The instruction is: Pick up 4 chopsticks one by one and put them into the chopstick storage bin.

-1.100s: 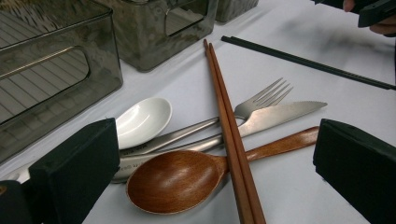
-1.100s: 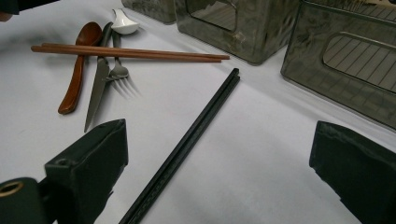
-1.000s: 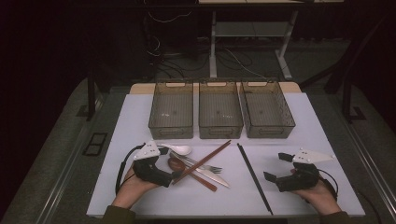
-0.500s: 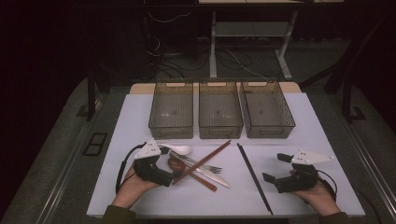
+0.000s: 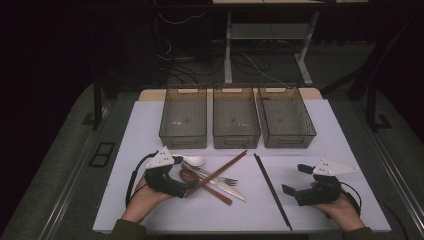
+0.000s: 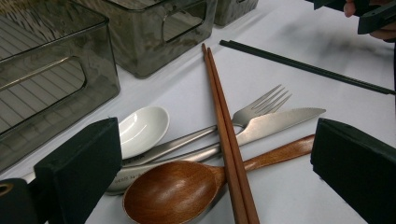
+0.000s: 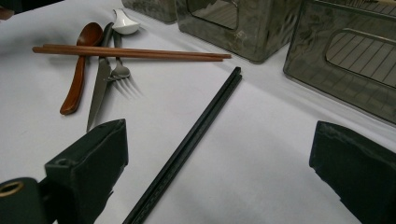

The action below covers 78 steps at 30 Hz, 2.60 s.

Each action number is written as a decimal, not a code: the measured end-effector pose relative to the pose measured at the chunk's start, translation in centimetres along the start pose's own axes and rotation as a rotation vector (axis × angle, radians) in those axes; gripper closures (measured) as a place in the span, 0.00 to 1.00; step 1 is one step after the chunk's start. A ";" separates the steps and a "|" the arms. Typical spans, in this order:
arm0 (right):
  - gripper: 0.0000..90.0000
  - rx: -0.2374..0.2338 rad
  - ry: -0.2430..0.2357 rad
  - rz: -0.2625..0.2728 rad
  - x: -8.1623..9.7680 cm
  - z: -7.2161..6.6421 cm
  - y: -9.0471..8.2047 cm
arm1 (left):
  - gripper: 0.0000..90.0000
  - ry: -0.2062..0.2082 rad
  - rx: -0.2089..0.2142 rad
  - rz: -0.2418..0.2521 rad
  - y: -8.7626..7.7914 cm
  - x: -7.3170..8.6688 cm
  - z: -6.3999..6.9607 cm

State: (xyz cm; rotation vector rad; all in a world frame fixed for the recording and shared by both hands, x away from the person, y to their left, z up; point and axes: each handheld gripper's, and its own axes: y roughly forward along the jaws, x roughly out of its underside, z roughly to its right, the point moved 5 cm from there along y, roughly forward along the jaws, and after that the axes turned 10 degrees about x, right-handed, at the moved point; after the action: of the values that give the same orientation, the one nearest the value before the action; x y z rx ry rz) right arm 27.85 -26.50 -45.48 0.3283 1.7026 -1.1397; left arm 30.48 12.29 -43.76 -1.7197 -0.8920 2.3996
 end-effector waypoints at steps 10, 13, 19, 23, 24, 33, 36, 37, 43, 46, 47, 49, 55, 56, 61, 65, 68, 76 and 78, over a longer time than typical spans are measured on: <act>0.04 0.005 0.001 0.004 0.0 0.2 0.0 | 0.01 -0.005 -0.008 0.005 0.2 -0.3 0.0; 0.04 0.004 0.003 0.007 0.0 0.2 -0.1 | 0.01 -0.001 -0.011 0.003 0.3 -0.5 0.0; 0.04 0.005 0.004 0.005 0.0 0.2 0.0 | 0.00 0.000 -0.016 0.007 0.5 -0.8 0.0; 0.04 0.006 0.004 0.005 0.0 0.2 0.0 | 0.00 0.000 -0.018 0.013 0.7 -1.1 0.1; 0.04 0.006 0.004 0.005 0.0 0.3 0.0 | 0.00 0.001 -0.018 0.013 0.8 -1.1 0.1; 0.04 0.009 0.008 0.004 0.1 0.3 0.0 | 0.00 0.003 -0.016 0.018 1.2 -1.6 -0.1; 0.04 0.009 0.012 0.002 0.1 0.3 0.0 | 0.00 0.007 -0.016 0.012 1.5 -1.8 -0.1; 0.04 0.009 0.011 0.003 0.1 0.4 0.0 | 0.00 0.009 -0.015 0.010 1.6 -1.9 -0.1; 0.04 0.011 0.009 0.000 0.1 0.3 0.0 | 0.00 0.014 -0.013 0.009 2.0 -2.2 -0.1; 0.04 0.011 0.011 0.001 0.1 0.4 0.0 | 0.00 0.015 -0.013 0.007 2.2 -2.4 -0.2; 0.04 0.013 0.012 0.001 0.1 0.4 0.1 | 0.00 0.016 -0.014 0.006 2.3 -2.4 -0.2; 0.04 0.013 0.013 -0.002 0.2 0.4 0.1 | 0.00 0.017 -0.013 0.009 2.5 -2.5 -0.2; 0.04 0.016 0.008 -0.001 0.2 0.4 0.1 | 0.00 0.020 -0.010 0.007 3.0 -2.9 -0.2; 0.04 0.014 0.010 -0.003 0.2 0.4 0.1 | 0.00 0.018 -0.010 0.010 3.1 -3.0 -0.2; 0.04 0.013 0.011 -0.003 0.2 0.4 0.2 | 0.00 0.020 -0.009 0.007 3.6 -3.2 -0.2; 0.04 0.012 0.005 -0.007 0.3 0.4 0.2 | 0.00 0.020 -0.008 0.010 4.0 -3.4 -0.2; 0.04 0.005 0.000 -0.011 0.4 0.3 0.2 | 0.00 0.019 -0.005 0.011 4.3 -3.6 -0.2; 0.04 -0.020 -0.004 -0.020 1.0 0.3 0.3 | 0.00 0.018 -0.002 0.019 5.2 -4.1 -0.1; 0.04 -0.017 0.009 -0.015 1.0 0.6 0.4 | 0.00 0.023 0.000 0.013 5.3 -4.1 -0.1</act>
State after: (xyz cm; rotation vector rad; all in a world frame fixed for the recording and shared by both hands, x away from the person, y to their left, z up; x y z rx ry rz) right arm 27.99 -27.06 -46.54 0.3103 1.7245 -1.1355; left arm 33.56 6.41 -42.85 -1.7551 -0.8806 2.3821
